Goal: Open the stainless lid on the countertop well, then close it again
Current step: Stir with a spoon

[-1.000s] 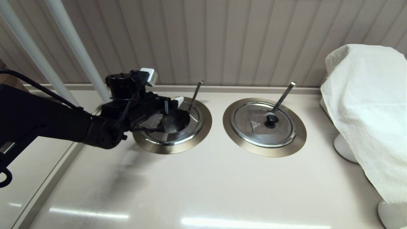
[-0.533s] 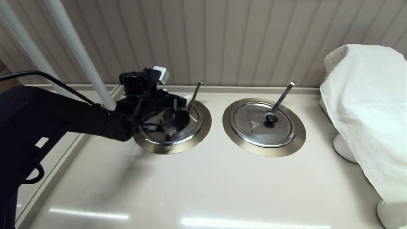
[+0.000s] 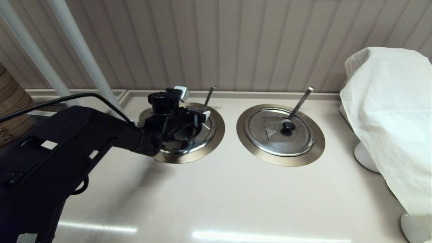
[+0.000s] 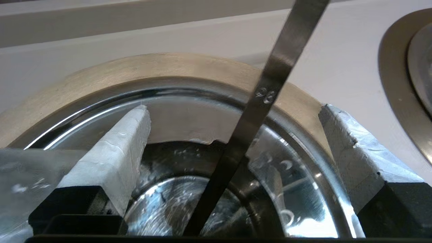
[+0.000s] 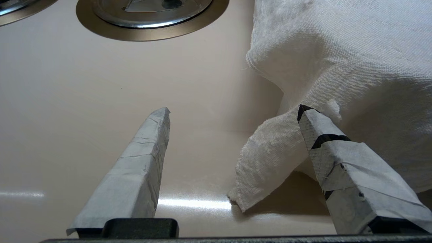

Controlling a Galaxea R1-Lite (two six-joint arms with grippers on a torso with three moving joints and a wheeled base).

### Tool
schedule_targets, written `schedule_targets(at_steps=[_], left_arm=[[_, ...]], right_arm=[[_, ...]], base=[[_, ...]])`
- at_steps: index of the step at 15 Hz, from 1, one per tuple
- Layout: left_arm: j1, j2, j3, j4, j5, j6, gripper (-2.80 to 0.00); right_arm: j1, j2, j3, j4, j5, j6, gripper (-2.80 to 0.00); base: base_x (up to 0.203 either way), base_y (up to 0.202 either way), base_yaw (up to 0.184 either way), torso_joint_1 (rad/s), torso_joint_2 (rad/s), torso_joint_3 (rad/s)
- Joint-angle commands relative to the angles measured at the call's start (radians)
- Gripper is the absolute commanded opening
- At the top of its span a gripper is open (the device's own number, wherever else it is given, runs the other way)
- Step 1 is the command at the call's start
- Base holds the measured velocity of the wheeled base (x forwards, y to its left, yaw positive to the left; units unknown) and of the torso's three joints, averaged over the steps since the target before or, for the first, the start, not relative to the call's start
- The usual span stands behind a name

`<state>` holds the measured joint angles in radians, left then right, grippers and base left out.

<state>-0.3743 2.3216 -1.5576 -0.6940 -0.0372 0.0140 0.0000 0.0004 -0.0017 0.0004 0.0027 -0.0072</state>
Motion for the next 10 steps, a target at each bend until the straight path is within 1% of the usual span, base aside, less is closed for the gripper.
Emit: schedule_targets(at_steps=[1,3,4,6,10], left_arm=[[-0.022,0.058,-0.035,-0.043,0.019,-0.004,0.0],[-0.047,0.098,-0.052,-0.086,0.028,0.0,0.0],[-0.062,0.112,-0.066,-0.091,0.029,0.0,0.0],[-0.085,0.155,-0.131,-0.097,0.039,0.0,0.0],[-0.107,0.248,-0.261,-0.105,0.102,-0.002,0.0]], right_arm=[[0.0,0.0,0.0,0.0,0.0,0.0,0.0],[0.0,0.0,0.0,0.0,0.0,0.0,0.0],[0.0,0.0,0.0,0.0,0.0,0.0,0.0],[0.0,0.0,0.0,0.0,0.0,0.0,0.0],[0.0,0.0,0.0,0.0,0.0,0.0,0.0]], base=[[0.0,0.0,0.0,0.0,0.0,0.0],[0.0,0.0,0.0,0.0,0.0,0.0],[0.0,0.0,0.0,0.0,0.0,0.0],[0.0,0.0,0.0,0.0,0.0,0.0],[0.0,0.0,0.0,0.0,0.0,0.0]])
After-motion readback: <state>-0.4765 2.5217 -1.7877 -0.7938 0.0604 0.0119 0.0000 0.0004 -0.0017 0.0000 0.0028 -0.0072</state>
